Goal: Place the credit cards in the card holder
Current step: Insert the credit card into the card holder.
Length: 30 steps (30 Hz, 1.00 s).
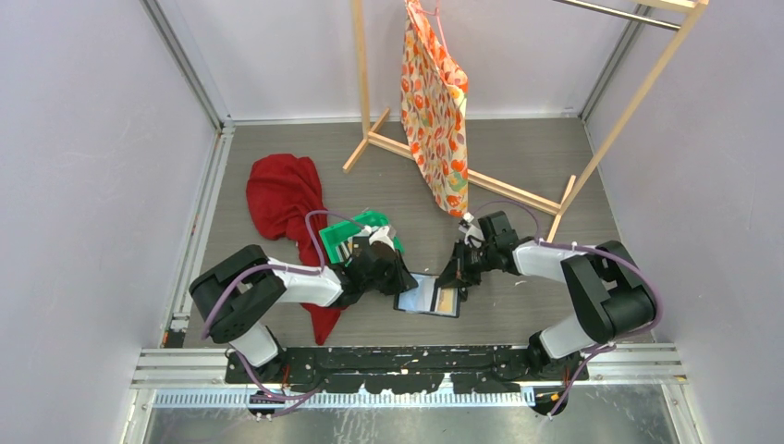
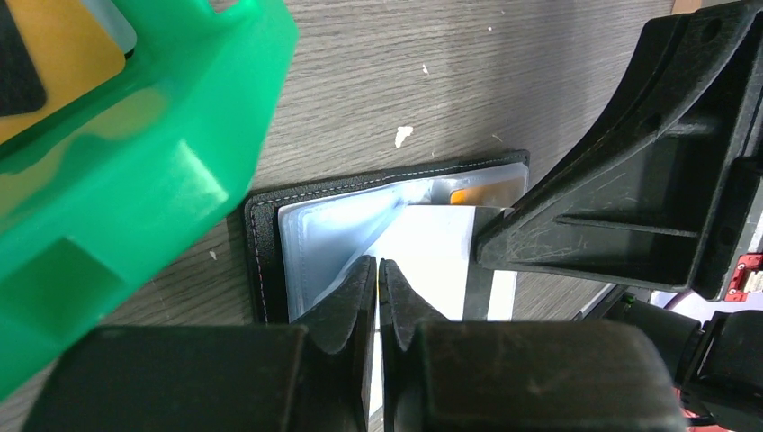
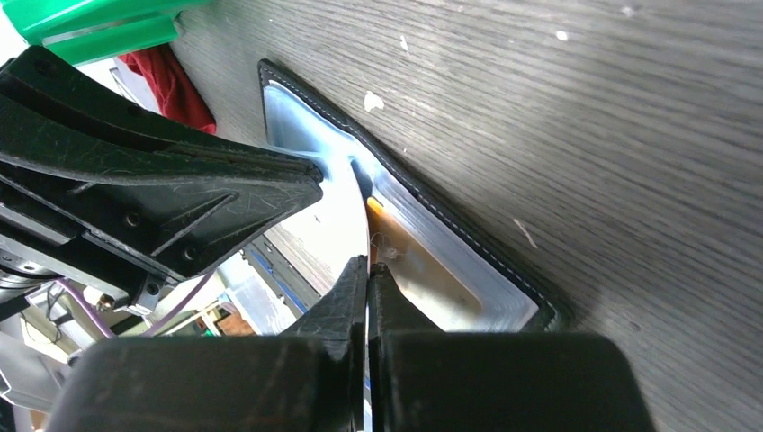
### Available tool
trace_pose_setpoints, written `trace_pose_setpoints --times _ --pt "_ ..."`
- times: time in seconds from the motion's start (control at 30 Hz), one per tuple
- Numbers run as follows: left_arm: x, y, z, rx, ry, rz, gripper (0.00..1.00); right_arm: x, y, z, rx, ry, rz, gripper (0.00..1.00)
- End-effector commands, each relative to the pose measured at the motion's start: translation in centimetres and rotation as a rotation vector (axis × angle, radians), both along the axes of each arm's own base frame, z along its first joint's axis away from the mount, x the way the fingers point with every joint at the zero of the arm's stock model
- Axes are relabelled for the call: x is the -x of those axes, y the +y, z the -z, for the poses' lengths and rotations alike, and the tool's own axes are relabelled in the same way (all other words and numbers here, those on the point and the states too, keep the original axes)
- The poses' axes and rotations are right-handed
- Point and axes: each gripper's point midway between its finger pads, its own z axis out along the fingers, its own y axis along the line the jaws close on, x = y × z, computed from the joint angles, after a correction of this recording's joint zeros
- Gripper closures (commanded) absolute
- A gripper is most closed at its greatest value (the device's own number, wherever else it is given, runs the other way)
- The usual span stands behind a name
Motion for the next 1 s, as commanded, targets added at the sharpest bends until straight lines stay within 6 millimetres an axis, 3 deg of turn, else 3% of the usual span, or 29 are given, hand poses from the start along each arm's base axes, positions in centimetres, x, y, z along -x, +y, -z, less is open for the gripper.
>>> trace_pose_setpoints --times 0.0,0.3,0.43,0.57,0.67,0.8,0.97 --pt "0.1 1.6 2.7 -0.099 0.041 -0.015 0.93 1.0 0.7 0.6 0.014 0.023 -0.048 0.99" --pt "0.1 1.2 2.3 -0.074 0.040 -0.008 0.92 0.3 1.2 1.4 0.009 0.010 -0.028 0.99" --pt "0.0 0.9 1.1 -0.035 0.019 -0.001 0.86 -0.4 1.6 1.6 -0.006 -0.014 -0.026 0.98" --pt "-0.1 0.4 -2.2 0.023 -0.029 0.014 0.75 -1.0 1.9 0.9 -0.034 -0.049 -0.037 0.83" --pt "0.3 1.0 -4.1 0.023 -0.058 0.037 0.70 -1.4 2.3 -0.3 -0.051 -0.092 -0.069 0.66" --pt "1.4 2.7 -4.9 -0.004 -0.095 0.067 0.68 -1.5 1.6 -1.3 0.000 -0.136 -0.113 0.38" --pt "2.0 5.0 -5.2 -0.049 -0.149 0.069 0.67 -2.0 0.9 -2.0 0.061 -0.180 -0.126 0.22"
